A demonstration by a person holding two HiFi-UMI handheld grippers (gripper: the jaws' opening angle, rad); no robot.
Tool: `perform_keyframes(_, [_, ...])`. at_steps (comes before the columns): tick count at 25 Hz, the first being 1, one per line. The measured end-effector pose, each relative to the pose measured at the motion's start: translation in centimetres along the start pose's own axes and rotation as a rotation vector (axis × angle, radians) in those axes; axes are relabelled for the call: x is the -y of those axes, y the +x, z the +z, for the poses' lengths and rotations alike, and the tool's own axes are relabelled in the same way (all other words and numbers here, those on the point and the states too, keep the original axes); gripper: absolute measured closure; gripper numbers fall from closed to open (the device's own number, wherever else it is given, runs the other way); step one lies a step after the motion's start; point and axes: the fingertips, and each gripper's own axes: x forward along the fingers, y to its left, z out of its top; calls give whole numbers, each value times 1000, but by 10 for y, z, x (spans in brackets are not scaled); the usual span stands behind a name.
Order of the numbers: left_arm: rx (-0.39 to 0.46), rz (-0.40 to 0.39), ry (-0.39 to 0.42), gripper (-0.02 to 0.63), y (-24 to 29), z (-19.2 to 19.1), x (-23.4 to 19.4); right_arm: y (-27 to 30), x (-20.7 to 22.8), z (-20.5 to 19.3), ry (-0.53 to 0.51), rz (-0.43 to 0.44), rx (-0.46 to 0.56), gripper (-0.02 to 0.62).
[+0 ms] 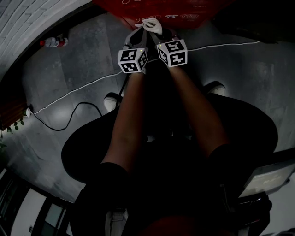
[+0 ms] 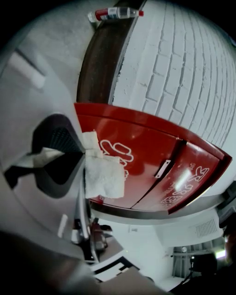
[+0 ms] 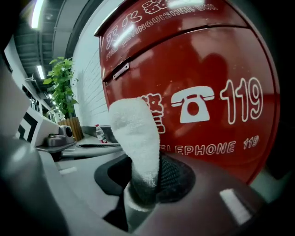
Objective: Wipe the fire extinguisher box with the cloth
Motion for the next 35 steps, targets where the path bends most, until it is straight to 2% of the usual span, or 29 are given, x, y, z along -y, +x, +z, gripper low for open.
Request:
perform_keyframes(5, [-1,-16,4,606,20,-3,21,-10,28,1,-1,-55,1,472])
perform_keyframes(16, [-45,-90,47,606,60,-17,79,-46,96,-7,63,-153,7,471])
perform_keyframes(23, [-43,-64,52,606,70,-19,104,-73,149,-20,96,-220,0,471])
perform_keyframes(28, [-40,-28,56,606,51,-19,106,-84,172,-26,123,-260,-17,471])
perform_keyframes(33, [-28,5,69,606,26,-19,105,-106,203,-22,178,-347,-1,474])
perform_keyframes(35, [-22,5,67,606,18,-15,109,-111,203,-17,164,-350,5,477])
